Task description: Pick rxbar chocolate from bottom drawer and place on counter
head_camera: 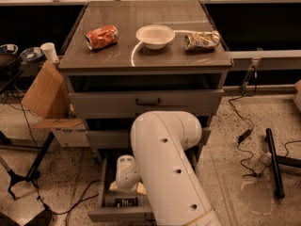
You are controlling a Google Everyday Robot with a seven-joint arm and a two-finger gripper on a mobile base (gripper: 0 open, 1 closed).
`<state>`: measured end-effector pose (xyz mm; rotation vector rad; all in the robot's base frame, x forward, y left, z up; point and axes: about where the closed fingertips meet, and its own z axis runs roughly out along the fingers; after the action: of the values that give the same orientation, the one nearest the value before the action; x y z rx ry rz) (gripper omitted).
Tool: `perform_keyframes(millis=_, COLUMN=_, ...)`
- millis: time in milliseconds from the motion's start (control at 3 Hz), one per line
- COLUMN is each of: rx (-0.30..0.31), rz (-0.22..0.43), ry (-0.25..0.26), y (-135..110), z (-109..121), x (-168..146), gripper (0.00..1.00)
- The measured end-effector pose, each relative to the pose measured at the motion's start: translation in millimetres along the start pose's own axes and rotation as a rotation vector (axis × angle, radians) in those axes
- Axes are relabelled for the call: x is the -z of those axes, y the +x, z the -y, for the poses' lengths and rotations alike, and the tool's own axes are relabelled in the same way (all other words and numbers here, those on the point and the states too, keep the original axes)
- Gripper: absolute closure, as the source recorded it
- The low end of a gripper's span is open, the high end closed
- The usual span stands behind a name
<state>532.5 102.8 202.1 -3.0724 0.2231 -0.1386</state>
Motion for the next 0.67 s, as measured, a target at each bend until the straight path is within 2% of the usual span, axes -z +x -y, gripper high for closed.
perform_keyframes(millis=667, rx=0.018, rz=0.029, ry=-0.025, y=-12.0, z=14.4, x=-64.6, gripper=0.0)
